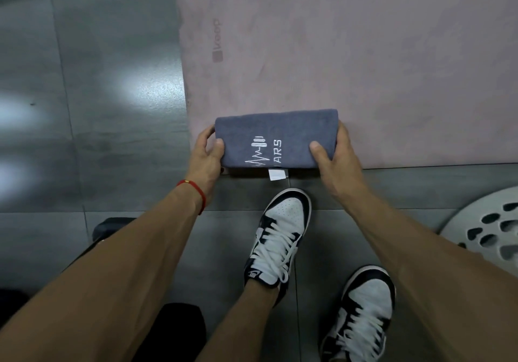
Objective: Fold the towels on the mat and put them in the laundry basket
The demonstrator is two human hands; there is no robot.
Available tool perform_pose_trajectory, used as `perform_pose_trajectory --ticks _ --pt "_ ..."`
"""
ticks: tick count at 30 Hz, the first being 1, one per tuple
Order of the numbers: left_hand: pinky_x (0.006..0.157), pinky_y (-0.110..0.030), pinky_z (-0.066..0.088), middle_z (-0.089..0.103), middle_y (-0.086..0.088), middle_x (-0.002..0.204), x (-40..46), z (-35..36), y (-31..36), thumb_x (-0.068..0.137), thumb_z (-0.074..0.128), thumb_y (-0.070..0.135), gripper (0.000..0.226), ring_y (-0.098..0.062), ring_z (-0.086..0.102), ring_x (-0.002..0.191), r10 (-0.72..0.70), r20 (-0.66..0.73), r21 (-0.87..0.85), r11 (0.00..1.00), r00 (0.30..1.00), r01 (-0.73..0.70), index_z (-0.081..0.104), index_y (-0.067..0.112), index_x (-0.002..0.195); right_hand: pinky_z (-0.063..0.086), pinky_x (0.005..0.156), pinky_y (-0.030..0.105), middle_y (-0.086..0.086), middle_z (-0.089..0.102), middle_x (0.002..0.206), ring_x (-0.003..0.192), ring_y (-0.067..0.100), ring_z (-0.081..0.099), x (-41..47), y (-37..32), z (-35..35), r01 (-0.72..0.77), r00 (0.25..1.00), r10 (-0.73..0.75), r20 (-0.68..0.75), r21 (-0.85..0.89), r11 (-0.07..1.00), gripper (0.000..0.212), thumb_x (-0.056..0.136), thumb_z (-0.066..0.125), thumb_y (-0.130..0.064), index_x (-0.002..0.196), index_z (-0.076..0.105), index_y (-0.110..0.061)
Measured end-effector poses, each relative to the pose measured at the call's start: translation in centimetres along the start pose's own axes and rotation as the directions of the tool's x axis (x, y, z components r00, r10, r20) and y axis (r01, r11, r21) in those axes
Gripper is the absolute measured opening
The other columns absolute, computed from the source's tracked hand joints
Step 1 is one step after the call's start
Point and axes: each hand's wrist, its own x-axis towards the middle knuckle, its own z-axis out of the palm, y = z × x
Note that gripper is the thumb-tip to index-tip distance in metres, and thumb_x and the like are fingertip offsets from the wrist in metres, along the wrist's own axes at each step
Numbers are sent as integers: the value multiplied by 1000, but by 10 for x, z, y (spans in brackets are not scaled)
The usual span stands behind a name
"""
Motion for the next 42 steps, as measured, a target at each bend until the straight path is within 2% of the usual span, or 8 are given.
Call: perform_pose_trajectory --ticks 4,7,18,24,29,31,37,42 --pt "104 -48 51 69 0 122 4 -1 -1 104 50 37 32 -18 67 110 -91 -29 -100 991 995 87 56 24 132 38 110 36 5 42 149 127 16 45 -1 0 17 3 1000 -2 15 -105 995 75 101 51 -44 162 10 -28" --pt "103 -42 52 72 -1 118 5 1 -8 102 55 32 33 -17 68 105 -111 30 -148 982 993 115 56 18 132 42 108 51 7 47 140 124 28 48 5 4 20 -36 999 33 -26 -124 992 77 96 50 -53 160 10 -38" --pt "65 -24 56 69 -7 115 -4 -16 -1 77 70 -6 62 -19 70 91 -177 184 -260 940 967 221 51 21 130 56 90 29 2 49 139 121 22 55 -1 -6 -17 -112 994 112 5 140 984 69 85 81 -26 140 39 -35" --pt "78 -36 55 71 -7 116 -60 -2 48 77 73 3 67 -24 67 100 -112 174 -403 898 978 174 46 22 135 58 91 45 1 59 130 111 18 62 -68 -54 -32 -66 955 143 -260 284 956 61 84 74 -32 134 43 -48" --pt "86 -41 57 69 -10 125 -167 -3 144 87 69 6 63 -26 69 104 39 95 -340 940 995 -5 43 28 140 34 88 -3 -10 37 145 118 -21 41 -177 -144 -72 62 914 26 -404 201 978 65 103 56 -28 153 22 -52" --pt "80 -35 60 74 -10 111 -228 4 194 86 70 11 67 -23 72 95 133 96 -202 973 986 -112 39 32 143 27 94 -6 -7 29 157 136 -10 35 -226 -174 -104 94 913 -30 -407 138 986 59 106 49 -31 153 22 -55" --pt "79 -25 59 73 -13 111 -392 73 307 89 64 15 57 -21 73 97 282 456 97 927 844 -362 40 41 134 41 107 23 -20 32 158 140 -3 38 -369 -195 -237 76 838 21 -546 154 985 40 105 42 -45 138 36 -67" --pt "80 -30 58 69 -15 116 -469 168 319 81 76 4 71 -24 71 100 180 732 92 930 657 -357 40 39 130 52 94 21 -19 51 144 128 3 55 -465 -142 -325 138 677 187 -712 373 918 44 103 53 -15 140 45 -39"
